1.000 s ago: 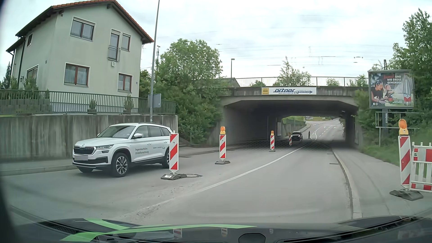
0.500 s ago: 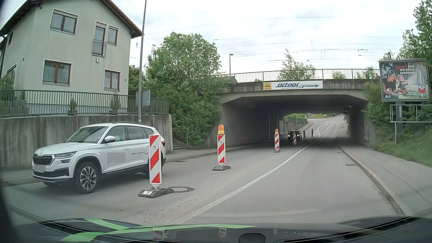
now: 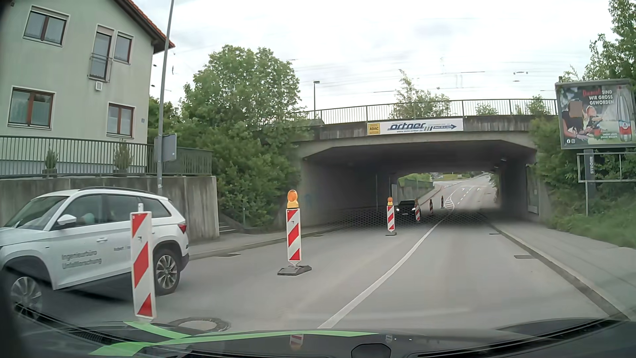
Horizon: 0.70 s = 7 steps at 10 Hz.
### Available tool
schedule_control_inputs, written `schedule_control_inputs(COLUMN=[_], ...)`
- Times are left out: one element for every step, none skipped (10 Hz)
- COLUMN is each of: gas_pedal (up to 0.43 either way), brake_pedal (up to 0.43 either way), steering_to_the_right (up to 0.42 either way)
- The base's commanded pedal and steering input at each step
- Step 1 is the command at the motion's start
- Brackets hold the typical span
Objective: Follow the waypoints while adhering to traffic rules and regulations
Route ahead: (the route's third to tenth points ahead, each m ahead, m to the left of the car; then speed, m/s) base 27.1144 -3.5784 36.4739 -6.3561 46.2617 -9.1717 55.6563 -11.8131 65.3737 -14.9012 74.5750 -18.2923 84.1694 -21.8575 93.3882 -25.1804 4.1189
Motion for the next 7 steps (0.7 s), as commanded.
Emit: schedule_control_inputs(gas_pedal=[0.020, 0.020, 0.020, 0.020, 0.020, 0.020, 0.020], brake_pedal=[0.000, 0.000, 0.000, 0.000, 0.000, 0.000, 0.000], steering_to_the_right=[0.152, 0.160, 0.169, 0.169, 0.170, 0.169, 0.170])
